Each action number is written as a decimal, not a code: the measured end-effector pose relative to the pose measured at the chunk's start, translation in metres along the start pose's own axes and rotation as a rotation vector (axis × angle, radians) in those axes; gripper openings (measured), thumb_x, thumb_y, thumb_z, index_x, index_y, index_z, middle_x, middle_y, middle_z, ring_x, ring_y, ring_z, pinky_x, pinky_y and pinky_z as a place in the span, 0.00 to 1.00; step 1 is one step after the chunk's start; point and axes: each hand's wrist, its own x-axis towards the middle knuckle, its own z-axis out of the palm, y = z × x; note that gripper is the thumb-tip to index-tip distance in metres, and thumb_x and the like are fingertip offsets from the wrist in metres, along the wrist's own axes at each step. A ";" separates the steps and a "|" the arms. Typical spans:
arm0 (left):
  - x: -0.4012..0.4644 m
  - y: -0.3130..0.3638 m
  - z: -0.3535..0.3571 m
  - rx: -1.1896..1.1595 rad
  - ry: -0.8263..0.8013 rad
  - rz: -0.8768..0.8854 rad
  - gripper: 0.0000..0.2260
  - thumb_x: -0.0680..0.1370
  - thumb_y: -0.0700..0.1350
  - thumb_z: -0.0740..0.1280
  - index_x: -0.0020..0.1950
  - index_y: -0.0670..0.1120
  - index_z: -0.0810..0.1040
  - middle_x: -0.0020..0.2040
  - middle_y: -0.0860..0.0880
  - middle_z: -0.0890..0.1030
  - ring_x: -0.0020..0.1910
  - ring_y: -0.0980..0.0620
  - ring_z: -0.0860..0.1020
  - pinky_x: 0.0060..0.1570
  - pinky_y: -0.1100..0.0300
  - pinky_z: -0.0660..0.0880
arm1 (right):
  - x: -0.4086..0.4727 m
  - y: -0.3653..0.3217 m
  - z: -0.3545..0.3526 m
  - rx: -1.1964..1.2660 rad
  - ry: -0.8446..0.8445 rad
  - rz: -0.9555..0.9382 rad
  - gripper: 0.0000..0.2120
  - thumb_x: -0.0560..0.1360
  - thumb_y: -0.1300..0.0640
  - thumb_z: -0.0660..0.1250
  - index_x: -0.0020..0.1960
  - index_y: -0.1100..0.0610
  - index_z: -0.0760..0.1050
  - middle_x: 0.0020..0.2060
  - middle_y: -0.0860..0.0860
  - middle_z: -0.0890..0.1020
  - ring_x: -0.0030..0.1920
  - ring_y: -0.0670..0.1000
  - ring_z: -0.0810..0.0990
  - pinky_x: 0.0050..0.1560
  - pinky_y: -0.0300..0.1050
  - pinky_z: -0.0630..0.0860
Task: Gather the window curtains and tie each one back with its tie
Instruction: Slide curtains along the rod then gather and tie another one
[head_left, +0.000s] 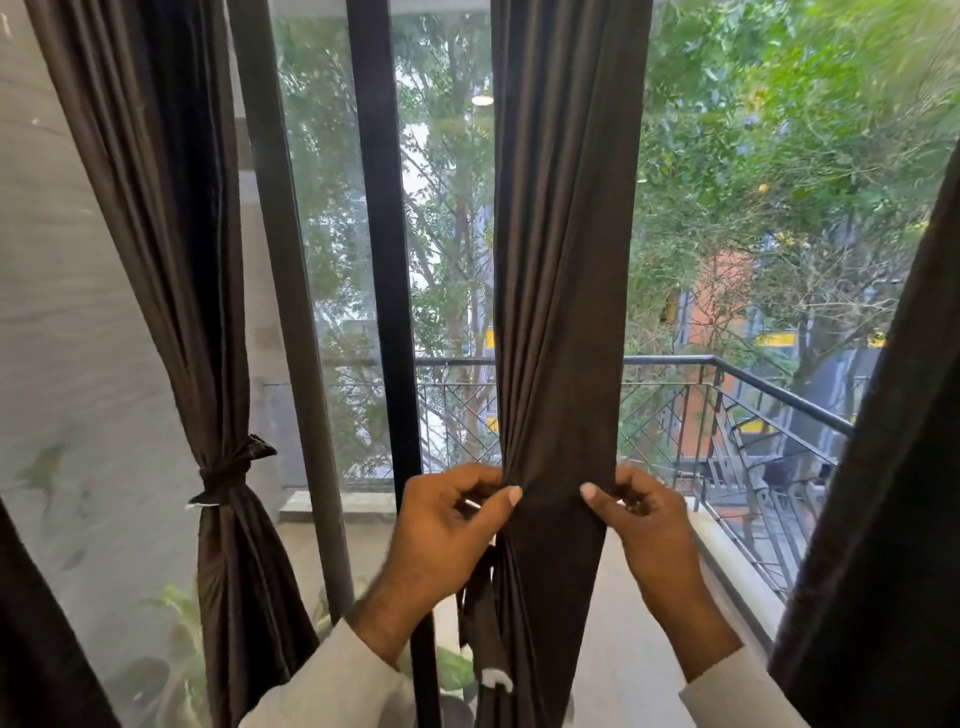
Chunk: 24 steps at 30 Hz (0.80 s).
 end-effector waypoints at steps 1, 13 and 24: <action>0.000 0.000 -0.002 0.007 0.016 -0.018 0.08 0.77 0.51 0.77 0.47 0.47 0.89 0.40 0.47 0.88 0.39 0.44 0.86 0.40 0.43 0.84 | 0.000 0.002 -0.001 0.066 0.036 0.019 0.03 0.76 0.60 0.77 0.49 0.58 0.85 0.44 0.52 0.88 0.45 0.54 0.86 0.50 0.45 0.85; -0.013 0.008 0.012 0.303 0.078 0.098 0.05 0.79 0.49 0.75 0.50 0.49 0.89 0.40 0.56 0.88 0.39 0.59 0.86 0.43 0.53 0.84 | -0.076 0.012 0.041 -0.761 0.122 -0.682 0.11 0.82 0.58 0.68 0.62 0.57 0.84 0.54 0.51 0.84 0.50 0.55 0.83 0.54 0.47 0.77; -0.009 0.017 0.014 0.256 0.066 0.072 0.07 0.75 0.51 0.79 0.48 0.51 0.87 0.38 0.56 0.87 0.36 0.55 0.85 0.40 0.56 0.83 | -0.064 0.007 0.033 -0.652 -0.186 -0.710 0.14 0.81 0.60 0.64 0.62 0.57 0.84 0.59 0.50 0.82 0.53 0.52 0.82 0.57 0.43 0.79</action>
